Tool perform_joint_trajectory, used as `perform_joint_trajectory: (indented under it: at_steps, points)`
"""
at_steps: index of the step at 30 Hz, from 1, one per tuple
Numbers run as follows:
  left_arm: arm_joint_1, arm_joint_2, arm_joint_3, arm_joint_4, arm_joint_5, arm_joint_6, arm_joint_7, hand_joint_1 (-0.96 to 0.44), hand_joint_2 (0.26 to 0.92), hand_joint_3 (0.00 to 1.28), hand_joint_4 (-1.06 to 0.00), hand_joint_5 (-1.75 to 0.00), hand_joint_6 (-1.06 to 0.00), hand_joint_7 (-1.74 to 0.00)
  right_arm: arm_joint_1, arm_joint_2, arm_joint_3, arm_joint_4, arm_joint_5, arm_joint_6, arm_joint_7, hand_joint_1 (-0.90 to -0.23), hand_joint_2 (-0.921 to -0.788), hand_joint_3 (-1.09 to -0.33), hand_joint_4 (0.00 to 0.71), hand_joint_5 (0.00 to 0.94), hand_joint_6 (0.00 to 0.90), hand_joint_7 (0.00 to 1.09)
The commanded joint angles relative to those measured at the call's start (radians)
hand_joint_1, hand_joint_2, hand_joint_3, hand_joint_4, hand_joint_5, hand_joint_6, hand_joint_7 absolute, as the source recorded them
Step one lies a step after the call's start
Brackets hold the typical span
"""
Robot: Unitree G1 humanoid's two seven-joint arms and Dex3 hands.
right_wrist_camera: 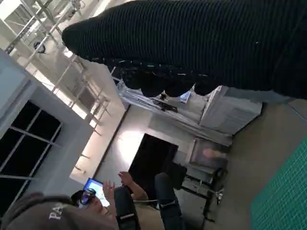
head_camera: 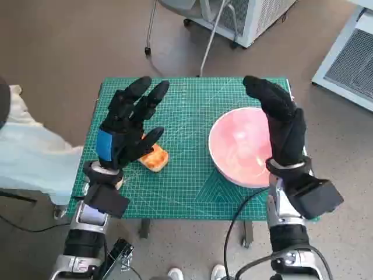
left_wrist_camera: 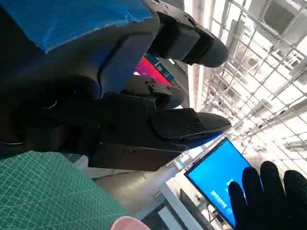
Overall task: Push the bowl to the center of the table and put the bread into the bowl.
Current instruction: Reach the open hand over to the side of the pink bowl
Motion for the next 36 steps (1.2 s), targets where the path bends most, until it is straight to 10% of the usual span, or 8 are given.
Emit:
perform_joint_trajectory:
  at_steps: [1, 25, 36]
  points:
    - [0.008, 0.003, 0.000, -0.011, -0.005, 0.004, -0.003, -0.24, 0.921, 0.29, -0.43, -0.07, -0.27, -0.50, 0.029, 0.006, 0.000, -0.001, -0.007, 0.009, -0.008, -0.584, -0.921, -0.758, 0.387, 0.004, 0.029, 0.83]
    - [0.007, 0.005, 0.001, -0.009, -0.006, 0.004, -0.003, -0.24, 0.921, 0.29, -0.43, -0.07, -0.27, -0.51, 0.040, -0.007, -0.010, -0.005, 0.006, 0.007, 0.001, -0.572, -0.921, -0.761, 0.386, 0.003, 0.027, 0.83]
    - [0.013, 0.014, 0.005, -0.008, -0.007, -0.003, -0.005, -0.25, 0.921, 0.28, -0.43, -0.07, -0.26, -0.51, 0.028, -0.122, -0.144, 0.184, 0.036, -0.089, -0.031, -0.600, -0.921, -0.726, 0.396, 0.005, 0.091, 0.73]
